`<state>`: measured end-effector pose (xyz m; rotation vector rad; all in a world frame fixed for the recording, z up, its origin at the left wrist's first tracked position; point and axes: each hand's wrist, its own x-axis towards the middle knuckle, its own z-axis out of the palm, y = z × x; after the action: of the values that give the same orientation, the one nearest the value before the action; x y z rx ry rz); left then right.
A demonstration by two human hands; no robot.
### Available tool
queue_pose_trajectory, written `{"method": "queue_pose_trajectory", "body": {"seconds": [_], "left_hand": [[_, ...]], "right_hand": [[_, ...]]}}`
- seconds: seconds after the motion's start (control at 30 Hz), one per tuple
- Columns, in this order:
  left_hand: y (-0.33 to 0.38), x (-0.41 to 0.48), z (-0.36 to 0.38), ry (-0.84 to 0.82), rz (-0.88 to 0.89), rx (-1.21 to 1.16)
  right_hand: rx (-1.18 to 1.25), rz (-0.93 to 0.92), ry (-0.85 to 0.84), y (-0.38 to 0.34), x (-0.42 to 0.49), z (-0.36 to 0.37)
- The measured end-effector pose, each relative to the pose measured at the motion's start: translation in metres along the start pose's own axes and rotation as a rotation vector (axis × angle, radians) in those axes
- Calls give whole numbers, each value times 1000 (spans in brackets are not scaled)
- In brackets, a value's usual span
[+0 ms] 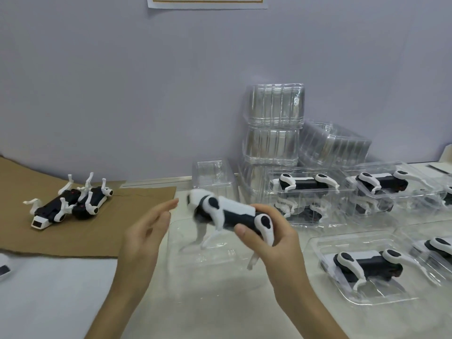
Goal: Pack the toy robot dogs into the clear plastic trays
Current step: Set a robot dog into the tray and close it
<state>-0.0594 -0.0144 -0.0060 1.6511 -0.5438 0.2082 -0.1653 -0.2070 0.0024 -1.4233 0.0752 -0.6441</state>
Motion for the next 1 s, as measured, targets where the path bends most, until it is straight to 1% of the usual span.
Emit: {"method": "queue_pose_trajectory", "body": {"seconds": [0.03,0.1,0.13,0.2,0.3,0.4,0.53,0.63,0.7,0.8,1.0], "left_hand": [[-6,1,-1,-22,-83,9],[-17,2,-2,-116,-233,31],[-22,2,-1,-168,-276,43],[-29,0,1,-241,-306,51],[-32,0,-1,-251,-278,76],[-29,1,-3,-281,-250,88],[-25,1,-7,-306,-239,117],[-26,1,-9,-281,-239,123],[-27,1,-9,-273,-241,104],[-27,0,-8,-296,-196,113],[-28,1,-6,-269,-137,114]], "right_hand": [[22,-14,41,1,1,-2],[30,-40,98,2,4,-6],[27,-48,122,2,5,-7],[36,-58,169,2,6,-9],[4,-78,165,2,6,-11],[-122,-113,97,3,5,-10],[-261,-86,58,8,2,-5],[-433,-166,22,14,2,-5],[-504,-192,-17,17,1,-5],[-596,-157,-90,22,1,-5],[-648,-111,-122,23,3,-8]]}}
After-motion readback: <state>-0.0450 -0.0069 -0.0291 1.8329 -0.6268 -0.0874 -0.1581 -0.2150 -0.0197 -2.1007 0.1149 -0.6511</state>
